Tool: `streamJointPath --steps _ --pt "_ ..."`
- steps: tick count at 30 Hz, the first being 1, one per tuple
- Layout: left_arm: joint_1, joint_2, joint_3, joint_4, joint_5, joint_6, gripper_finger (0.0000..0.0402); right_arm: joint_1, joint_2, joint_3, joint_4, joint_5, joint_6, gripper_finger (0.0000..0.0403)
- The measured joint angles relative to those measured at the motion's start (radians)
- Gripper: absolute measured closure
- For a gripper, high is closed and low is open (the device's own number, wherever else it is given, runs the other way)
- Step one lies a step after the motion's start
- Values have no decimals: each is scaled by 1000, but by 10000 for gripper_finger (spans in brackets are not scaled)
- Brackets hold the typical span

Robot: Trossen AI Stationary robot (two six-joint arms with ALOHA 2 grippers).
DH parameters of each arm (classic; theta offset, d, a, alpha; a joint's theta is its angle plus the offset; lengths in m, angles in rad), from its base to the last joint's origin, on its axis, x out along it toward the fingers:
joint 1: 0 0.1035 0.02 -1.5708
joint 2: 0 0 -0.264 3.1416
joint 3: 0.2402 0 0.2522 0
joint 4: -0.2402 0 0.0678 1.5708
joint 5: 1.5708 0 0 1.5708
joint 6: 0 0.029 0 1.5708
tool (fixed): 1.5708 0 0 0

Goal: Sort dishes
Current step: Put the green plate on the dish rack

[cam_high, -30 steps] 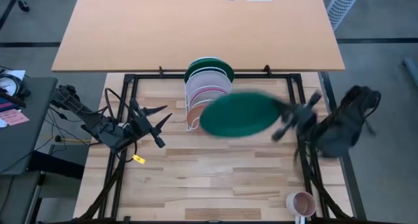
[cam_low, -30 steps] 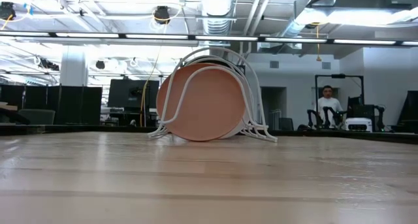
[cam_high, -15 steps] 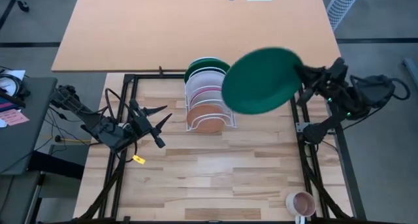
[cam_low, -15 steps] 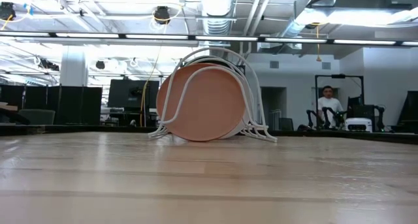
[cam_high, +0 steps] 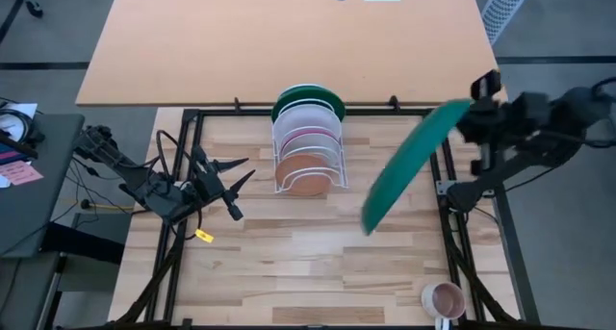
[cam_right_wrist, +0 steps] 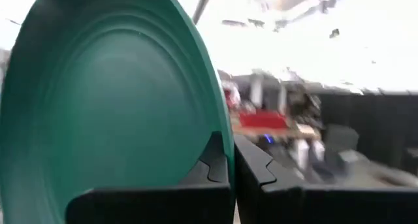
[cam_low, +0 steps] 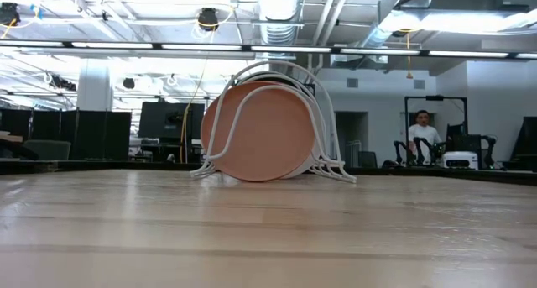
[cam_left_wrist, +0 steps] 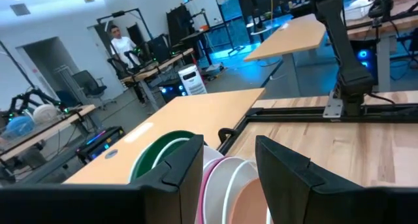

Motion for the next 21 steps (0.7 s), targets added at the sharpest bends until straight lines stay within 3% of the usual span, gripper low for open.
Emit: streamJointPath --steps 5,9,11,16,21 --pt "0 0 0 4 4 1 267 -140 -16 3 -73 -291 49 401" --pt "0 0 0 5 13 1 267 -247 -3 -7 -226 -668 -42 401" --pt "0 0 0 5 13 2 267 -268 0 -43 -256 -790 -88 401" --pt "0 0 0 -3 13 -3 267 -274 -33 -193 -271 -909 -115 401" --pt "0 0 0 -11 12 -4 267 -272 -125 -444 -99 -961 -71 401"
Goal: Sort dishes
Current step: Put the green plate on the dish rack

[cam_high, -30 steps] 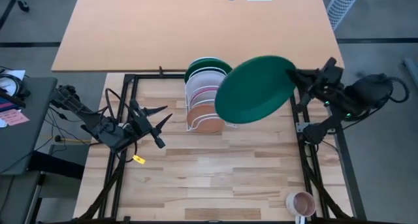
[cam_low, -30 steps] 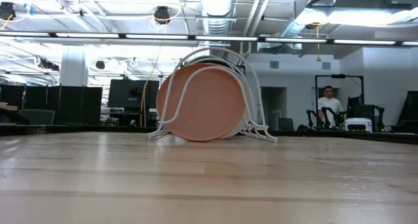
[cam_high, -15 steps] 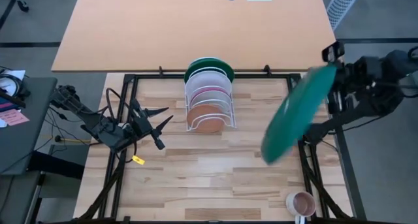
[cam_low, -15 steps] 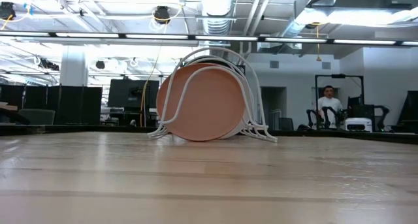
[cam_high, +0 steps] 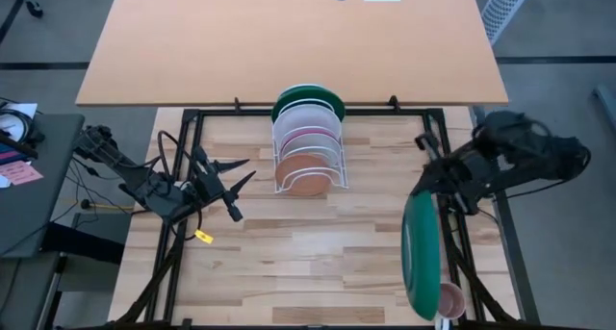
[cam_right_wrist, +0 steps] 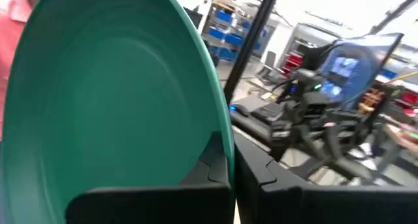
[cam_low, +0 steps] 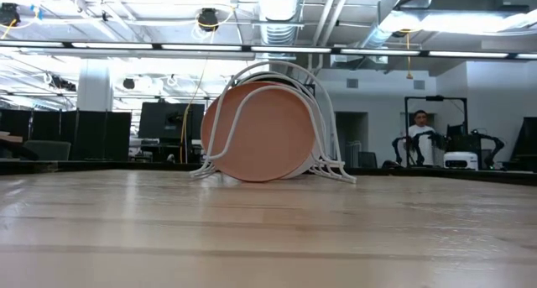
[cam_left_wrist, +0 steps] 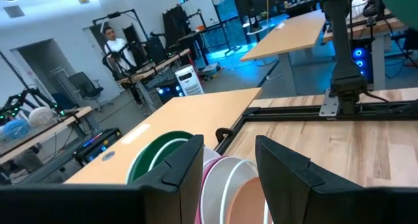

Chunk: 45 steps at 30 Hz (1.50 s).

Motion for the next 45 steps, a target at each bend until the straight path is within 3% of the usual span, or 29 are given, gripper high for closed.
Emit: streamJointPath --steps 11,15,19,25,29,32,38,45 --pt "0 0 0 2 -2 -10 267 -61 -222 -660 898 -89 47 401" --pt "0 0 0 2 -2 -6 267 -120 -225 -820 1275 -173 77 401" --pt "0 0 0 7 -2 4 267 -155 -176 -899 1506 -284 101 401" --pt "0 0 0 7 -2 5 267 -158 -72 -912 1622 -313 102 401" --pt "0 0 0 7 -2 5 267 -143 11 -912 1756 -406 72 401" --pt "0 0 0 7 -2 4 267 -149 53 -912 1831 -419 71 401" --pt "0 0 0 5 -2 3 267 -214 44 -912 1868 -412 176 401" --pt "0 0 0 5 -2 2 267 -203 43 -912 1863 -418 182 401"
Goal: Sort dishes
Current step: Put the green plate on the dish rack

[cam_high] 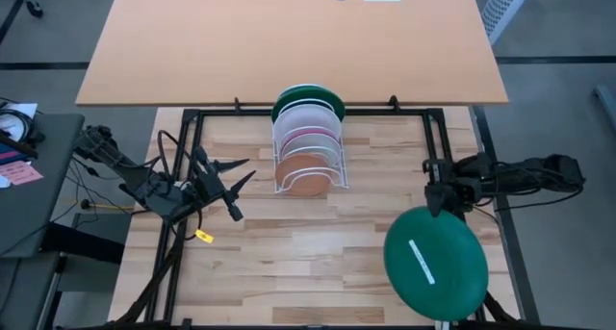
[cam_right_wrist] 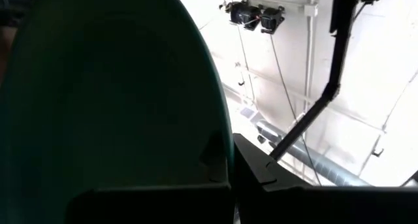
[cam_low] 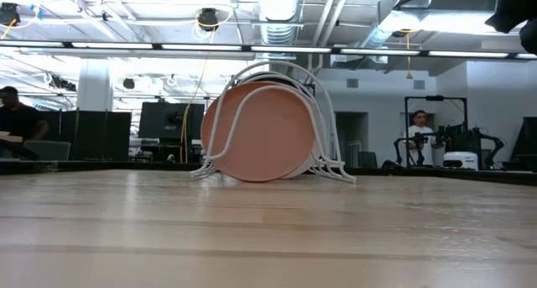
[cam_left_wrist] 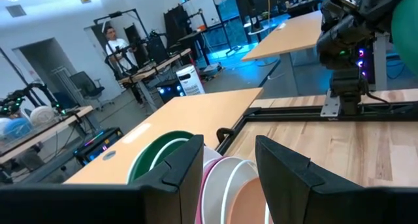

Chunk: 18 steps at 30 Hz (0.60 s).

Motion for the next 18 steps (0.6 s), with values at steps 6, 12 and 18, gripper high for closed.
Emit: streamJointPath --steps 6,12,18 --pt "0 0 0 -3 0 0 267 0 2 0 -33 0 -3 400" --pt "0 0 0 -3 0 0 267 0 2 0 -34 22 -7 400" --pt "0 0 0 -3 0 0 267 20 -2 49 4 189 1 400"
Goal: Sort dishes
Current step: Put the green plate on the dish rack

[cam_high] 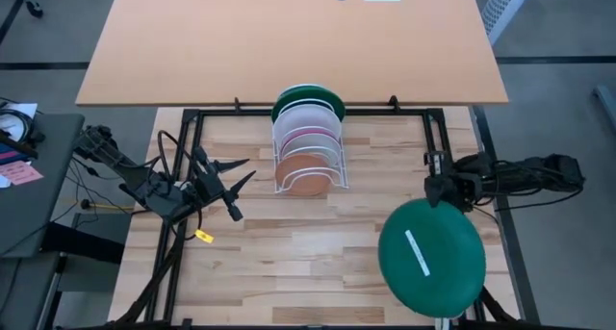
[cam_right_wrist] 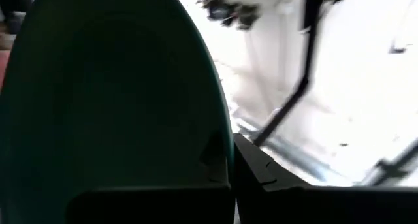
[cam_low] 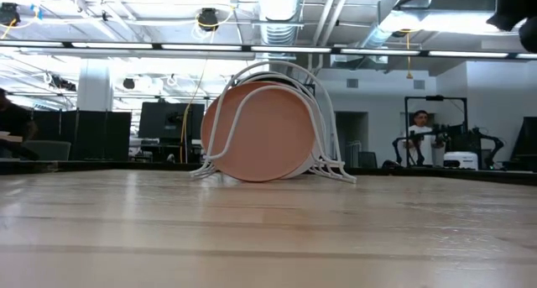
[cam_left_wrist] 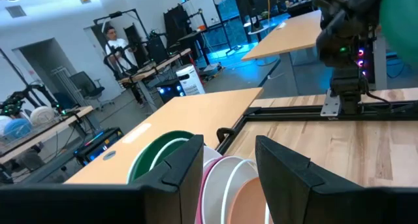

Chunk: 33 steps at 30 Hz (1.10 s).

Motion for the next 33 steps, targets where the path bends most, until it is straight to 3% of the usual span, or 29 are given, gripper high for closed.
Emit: streamJointPath --steps 4,8,11,15,20,26,33 --pt "0 0 0 0 0 0 267 11 0 94 -5 261 103 396" --pt "0 0 0 -5 0 -13 267 11 0 152 -178 578 191 394" --pt "0 0 0 -9 0 -14 267 32 5 161 -342 738 205 394" --pt "0 0 0 -9 0 -13 267 76 15 160 -375 1002 193 397" --pt "0 0 0 -15 0 -9 267 164 15 192 -410 1284 57 399" --pt "0 0 0 -24 0 -8 267 289 58 298 -547 1751 -214 399" --pt "0 0 0 -23 0 -8 267 379 154 422 -552 1979 -468 399"
